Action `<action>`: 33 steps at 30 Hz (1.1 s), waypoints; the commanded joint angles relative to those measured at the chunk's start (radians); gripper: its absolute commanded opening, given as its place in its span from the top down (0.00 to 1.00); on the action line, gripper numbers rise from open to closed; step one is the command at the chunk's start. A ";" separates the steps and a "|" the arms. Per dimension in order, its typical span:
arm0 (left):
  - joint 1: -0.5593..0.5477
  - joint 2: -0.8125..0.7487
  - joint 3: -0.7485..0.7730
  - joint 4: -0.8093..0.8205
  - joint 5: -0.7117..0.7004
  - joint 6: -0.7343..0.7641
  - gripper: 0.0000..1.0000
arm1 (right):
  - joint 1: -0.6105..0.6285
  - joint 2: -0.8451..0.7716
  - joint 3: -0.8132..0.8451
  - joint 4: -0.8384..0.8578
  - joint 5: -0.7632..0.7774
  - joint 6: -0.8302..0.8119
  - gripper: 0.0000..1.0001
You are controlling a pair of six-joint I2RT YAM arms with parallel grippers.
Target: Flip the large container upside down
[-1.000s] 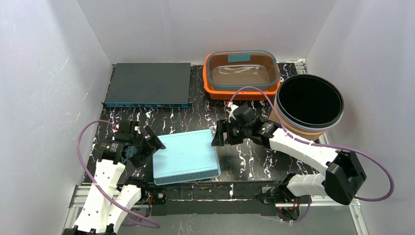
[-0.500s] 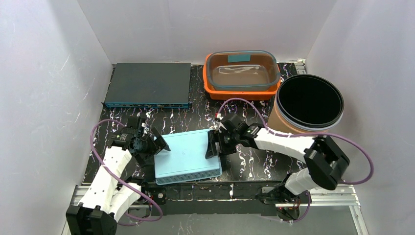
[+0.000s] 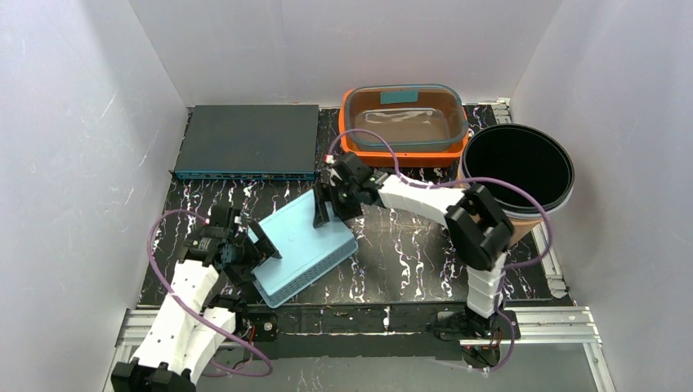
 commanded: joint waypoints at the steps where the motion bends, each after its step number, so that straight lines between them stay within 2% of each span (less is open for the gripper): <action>1: -0.008 -0.107 -0.079 0.047 0.197 -0.119 0.18 | 0.045 0.191 0.268 -0.115 -0.126 -0.128 0.11; 3: -0.010 -0.153 -0.083 0.016 0.184 -0.128 0.21 | 0.060 0.264 0.379 -0.180 -0.114 -0.187 0.11; 7: -0.011 -0.214 -0.046 -0.069 0.135 -0.105 0.20 | 0.073 0.366 0.592 -0.304 0.000 -0.282 0.09; 11: -0.011 -0.219 0.024 -0.152 0.077 -0.076 0.17 | 0.072 0.339 0.675 -0.371 0.228 -0.325 0.05; 16: -0.011 -0.249 0.037 -0.158 0.074 -0.064 0.13 | 0.064 0.156 0.493 -0.279 0.414 -0.299 0.01; 20: -0.011 -0.254 0.064 -0.177 0.067 -0.055 0.13 | 0.053 -0.003 0.315 -0.260 0.474 -0.171 0.01; 22: -0.011 -0.253 0.101 -0.162 0.055 -0.019 0.12 | 0.053 -0.116 0.160 -0.173 0.476 -0.091 0.01; 25: -0.011 -0.218 0.192 -0.141 0.011 0.040 0.12 | 0.053 -0.262 -0.106 0.030 0.397 0.071 0.01; 28: -0.011 -0.150 0.286 -0.128 -0.067 0.088 0.10 | 0.053 -0.321 -0.279 0.230 0.254 0.213 0.02; 30: -0.011 -0.106 0.348 -0.118 -0.094 0.111 0.10 | 0.053 -0.294 -0.299 0.318 0.151 0.246 0.02; 33: -0.011 -0.061 0.418 -0.096 -0.100 0.129 0.09 | 0.057 -0.192 -0.210 0.331 0.035 0.229 0.02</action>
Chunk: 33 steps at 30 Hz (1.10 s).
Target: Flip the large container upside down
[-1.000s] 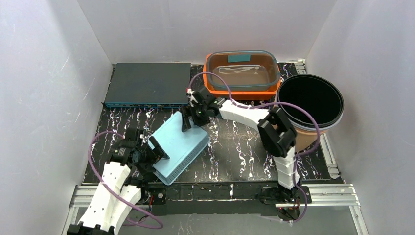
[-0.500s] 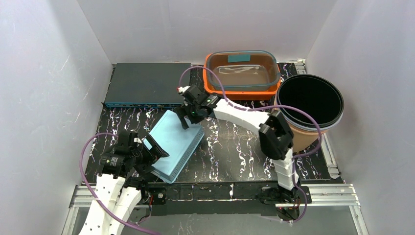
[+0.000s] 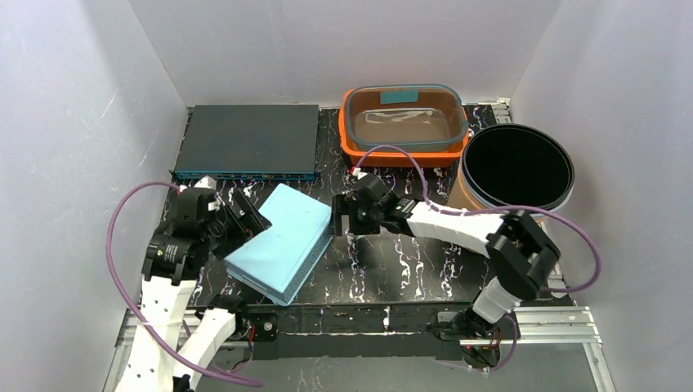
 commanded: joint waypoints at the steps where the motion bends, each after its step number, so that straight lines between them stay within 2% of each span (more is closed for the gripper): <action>1: -0.004 0.056 0.095 0.026 -0.057 0.072 0.09 | 0.009 0.136 0.117 0.212 -0.235 0.077 0.02; 6: -0.004 0.032 0.130 0.009 -0.070 0.084 0.09 | 0.054 0.376 0.372 0.142 -0.370 0.015 0.02; 11: -0.004 -0.025 0.131 -0.024 -0.115 0.080 0.08 | 0.114 0.577 0.623 0.110 -0.444 0.026 0.02; 13: -0.004 -0.039 0.134 -0.037 -0.129 0.080 0.07 | 0.120 0.615 0.659 0.172 -0.495 0.075 0.03; 16: -0.004 -0.045 0.141 -0.054 -0.143 0.078 0.07 | 0.124 0.589 0.646 0.191 -0.463 0.076 0.03; 21: -0.004 -0.032 0.129 -0.045 -0.113 0.075 0.06 | 0.107 0.423 0.528 0.057 -0.253 -0.047 0.02; 27: -0.004 0.037 0.110 0.022 -0.003 0.079 0.06 | 0.096 0.190 0.388 -0.106 0.192 -0.078 0.01; 31: -0.004 0.086 0.024 0.160 0.142 0.041 0.09 | 0.097 0.035 0.305 -0.148 0.410 -0.042 0.01; 33: -0.010 0.113 -0.085 0.326 0.281 -0.024 0.10 | 0.097 -0.047 0.264 -0.152 0.482 -0.015 0.01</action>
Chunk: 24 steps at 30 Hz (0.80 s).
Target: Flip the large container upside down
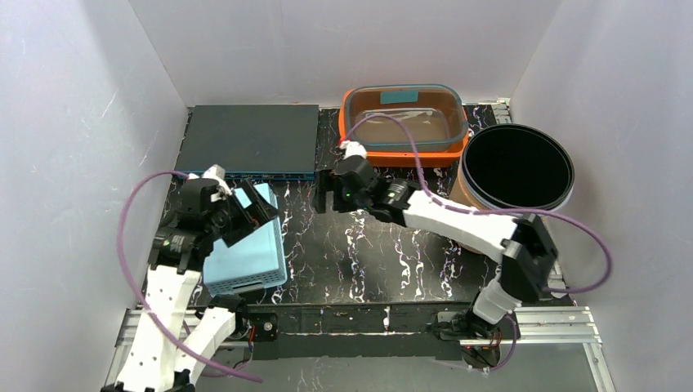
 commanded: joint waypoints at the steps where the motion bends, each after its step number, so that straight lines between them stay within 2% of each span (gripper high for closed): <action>1: -0.029 0.072 -0.174 0.279 0.274 -0.115 0.11 | 0.005 -0.191 -0.093 -0.039 0.300 0.037 0.01; 3: -0.118 0.124 -0.198 0.350 0.237 -0.144 0.11 | 0.005 -0.287 -0.145 0.009 0.322 0.040 0.01; 6: -0.260 0.222 -0.170 0.373 0.117 -0.151 0.10 | 0.005 -0.416 -0.205 0.059 0.376 0.044 0.03; 8: -0.309 0.298 -0.163 0.374 0.062 -0.171 0.10 | 0.005 -0.484 -0.220 0.067 0.408 0.043 0.03; 14: -0.433 0.512 -0.123 0.333 -0.064 -0.164 0.10 | 0.005 -0.518 -0.204 0.038 0.403 0.022 0.02; 20: -0.459 0.639 -0.056 0.152 -0.304 -0.149 0.06 | 0.005 -0.471 -0.196 0.023 0.331 0.016 0.01; 24: -0.409 0.648 -0.070 0.096 -0.363 -0.110 0.02 | 0.005 -0.447 -0.189 0.010 0.306 0.012 0.01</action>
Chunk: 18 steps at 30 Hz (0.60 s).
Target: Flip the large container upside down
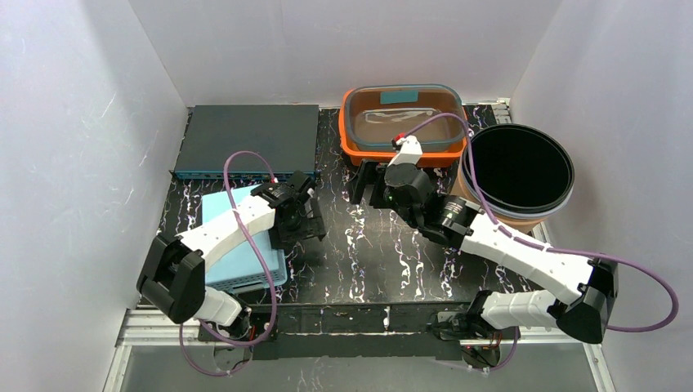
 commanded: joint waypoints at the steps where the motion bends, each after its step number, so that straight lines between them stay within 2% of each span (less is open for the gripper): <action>1: 0.063 -0.017 0.004 -0.119 -0.134 0.050 0.02 | 0.005 0.013 0.027 0.001 -0.027 -0.015 0.01; 9: 0.199 -0.080 -0.077 -0.100 -0.089 0.111 0.02 | 0.005 0.040 0.030 0.003 -0.055 -0.015 0.01; 18: 0.323 -0.142 -0.104 -0.101 -0.057 0.164 0.02 | 0.005 0.051 0.036 0.000 -0.077 -0.018 0.01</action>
